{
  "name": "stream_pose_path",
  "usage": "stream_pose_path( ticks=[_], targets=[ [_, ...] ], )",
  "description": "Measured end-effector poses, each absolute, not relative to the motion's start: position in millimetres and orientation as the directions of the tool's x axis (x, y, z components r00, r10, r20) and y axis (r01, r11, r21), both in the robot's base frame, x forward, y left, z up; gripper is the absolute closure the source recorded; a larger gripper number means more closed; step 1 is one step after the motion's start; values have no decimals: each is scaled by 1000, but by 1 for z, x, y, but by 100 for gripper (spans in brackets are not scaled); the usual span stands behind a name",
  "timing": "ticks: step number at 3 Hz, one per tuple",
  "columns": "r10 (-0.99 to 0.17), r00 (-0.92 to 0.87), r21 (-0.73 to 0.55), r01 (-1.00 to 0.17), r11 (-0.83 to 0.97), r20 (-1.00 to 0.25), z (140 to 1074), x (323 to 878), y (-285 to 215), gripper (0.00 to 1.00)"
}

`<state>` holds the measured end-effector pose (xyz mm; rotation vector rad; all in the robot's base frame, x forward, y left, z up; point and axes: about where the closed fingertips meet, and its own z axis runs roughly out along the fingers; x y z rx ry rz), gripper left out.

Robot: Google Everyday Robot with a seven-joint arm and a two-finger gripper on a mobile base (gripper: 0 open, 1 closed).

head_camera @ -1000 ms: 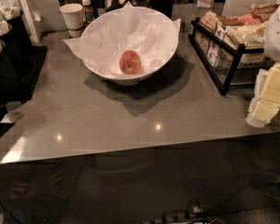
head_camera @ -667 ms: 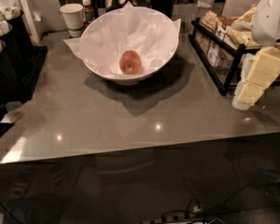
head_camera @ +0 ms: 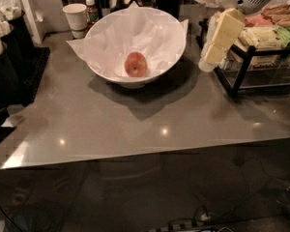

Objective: Pick apple from white bowl

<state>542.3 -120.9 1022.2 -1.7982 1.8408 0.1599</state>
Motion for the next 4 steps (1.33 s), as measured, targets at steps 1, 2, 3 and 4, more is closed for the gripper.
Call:
stream_pose_path(
  ticks=[1, 2, 3, 4],
  targets=[
    [-883, 57, -309, -946, 102, -466, 1029, 544, -120, 0],
    [-868, 51, -320, -939, 126, -493, 1028, 547, -119, 0],
    [-828, 72, -315, -940, 130, -556, 1016, 578, -103, 0],
    [-797, 90, -275, -956, 99, -598, 995, 616, -81, 0]
  ],
)
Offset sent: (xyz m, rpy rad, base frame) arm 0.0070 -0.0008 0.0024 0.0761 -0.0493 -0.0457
